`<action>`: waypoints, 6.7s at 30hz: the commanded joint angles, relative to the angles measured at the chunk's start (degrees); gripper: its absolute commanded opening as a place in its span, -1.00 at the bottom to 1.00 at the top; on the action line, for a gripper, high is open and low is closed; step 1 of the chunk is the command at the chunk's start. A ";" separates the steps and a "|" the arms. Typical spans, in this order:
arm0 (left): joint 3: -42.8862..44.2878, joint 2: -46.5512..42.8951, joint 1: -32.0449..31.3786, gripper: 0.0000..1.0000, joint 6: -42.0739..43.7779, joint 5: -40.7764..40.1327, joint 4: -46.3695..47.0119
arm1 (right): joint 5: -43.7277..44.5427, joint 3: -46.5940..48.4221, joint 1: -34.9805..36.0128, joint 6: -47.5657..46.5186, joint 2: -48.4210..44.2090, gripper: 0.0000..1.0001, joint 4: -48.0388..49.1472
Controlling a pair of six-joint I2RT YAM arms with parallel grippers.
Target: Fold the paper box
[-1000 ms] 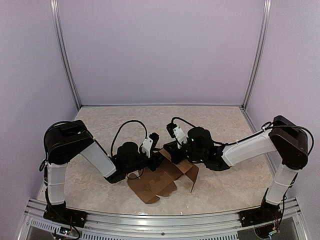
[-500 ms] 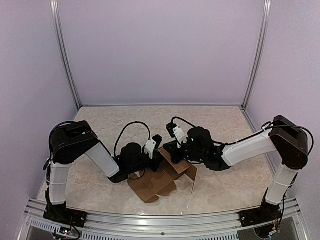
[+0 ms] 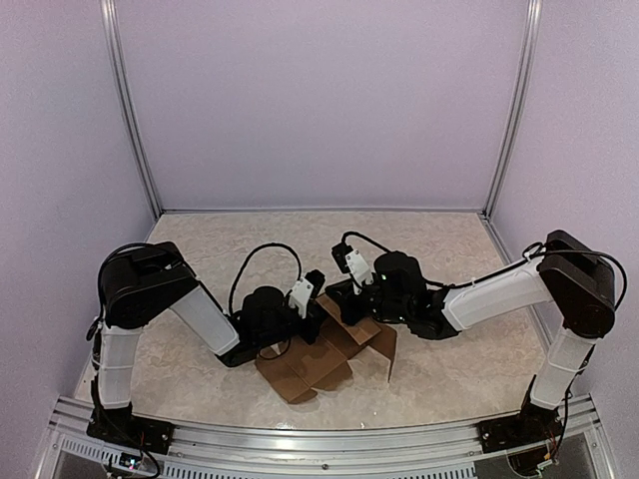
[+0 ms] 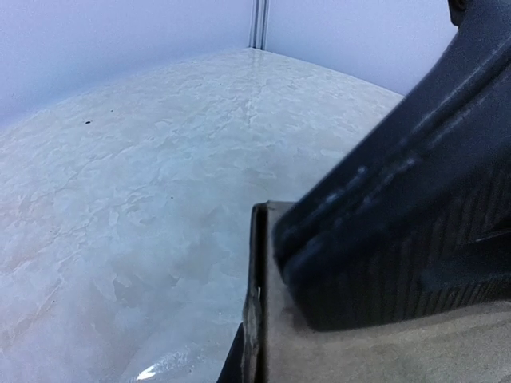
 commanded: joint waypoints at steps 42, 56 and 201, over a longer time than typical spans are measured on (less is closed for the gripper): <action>-0.86 -2.83 -4.11 -0.99 6.30 -11.05 -3.02 | 0.22 1.36 0.67 2.33 1.45 -1.00 -5.57; -2.05 -4.51 -4.26 -1.00 5.91 -15.15 -3.82 | 0.23 1.81 0.62 3.46 -0.31 -1.00 -6.37; 2.82 -34.18 2.50 -1.00 -45.83 2.65 -36.59 | -9.43 -4.92 2.52 7.79 -38.97 -1.00 -14.64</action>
